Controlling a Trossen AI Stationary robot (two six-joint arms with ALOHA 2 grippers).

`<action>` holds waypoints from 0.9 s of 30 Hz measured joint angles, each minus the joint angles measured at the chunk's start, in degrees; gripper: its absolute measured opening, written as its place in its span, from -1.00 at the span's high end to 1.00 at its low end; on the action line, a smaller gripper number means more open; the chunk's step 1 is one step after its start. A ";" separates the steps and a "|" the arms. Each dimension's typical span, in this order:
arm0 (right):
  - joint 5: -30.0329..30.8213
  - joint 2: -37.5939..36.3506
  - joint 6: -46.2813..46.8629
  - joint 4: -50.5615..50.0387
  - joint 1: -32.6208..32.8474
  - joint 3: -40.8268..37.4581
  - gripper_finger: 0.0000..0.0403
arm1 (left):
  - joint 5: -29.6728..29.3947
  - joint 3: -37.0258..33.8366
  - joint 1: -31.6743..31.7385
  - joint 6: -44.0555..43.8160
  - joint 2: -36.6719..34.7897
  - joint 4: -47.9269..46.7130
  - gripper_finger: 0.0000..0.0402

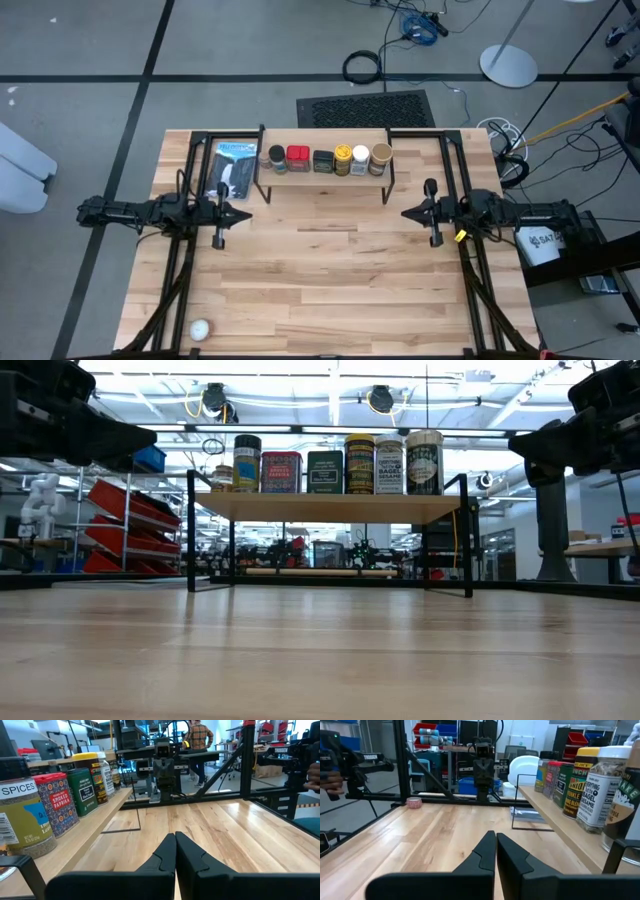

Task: Shelf spices
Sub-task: Return to Home Position

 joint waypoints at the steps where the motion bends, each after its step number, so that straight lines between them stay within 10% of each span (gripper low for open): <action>1: 0.00 0.00 0.03 -0.01 0.00 0.00 1.00 | 0.00 0.00 0.00 -0.14 0.00 0.00 0.99; 27: -0.09 0.00 2.62 0.00 0.00 0.00 1.00 | 0.02 -0.02 0.00 -0.37 0.00 -0.09 0.90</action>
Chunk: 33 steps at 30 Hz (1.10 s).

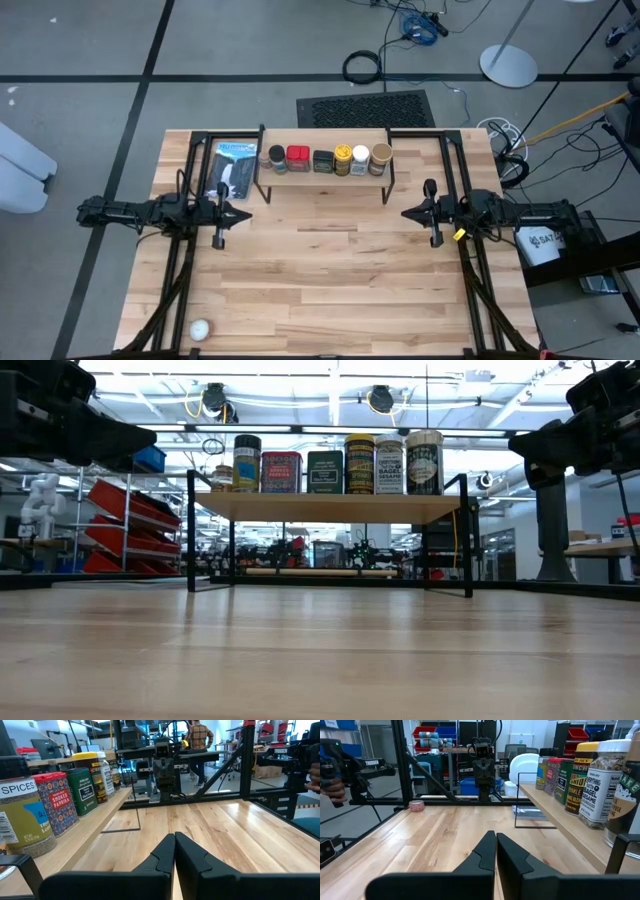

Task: Shelf spices
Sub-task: Return to Home Position

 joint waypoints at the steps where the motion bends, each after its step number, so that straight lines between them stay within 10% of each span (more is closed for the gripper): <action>1: 0.00 0.00 0.00 0.02 0.00 0.00 1.00 | 0.00 0.00 0.00 0.00 0.00 0.00 0.90; 33: 0.00 0.02 -0.02 0.03 0.00 0.00 1.00 | 0.00 0.00 0.00 0.07 0.00 0.15 0.90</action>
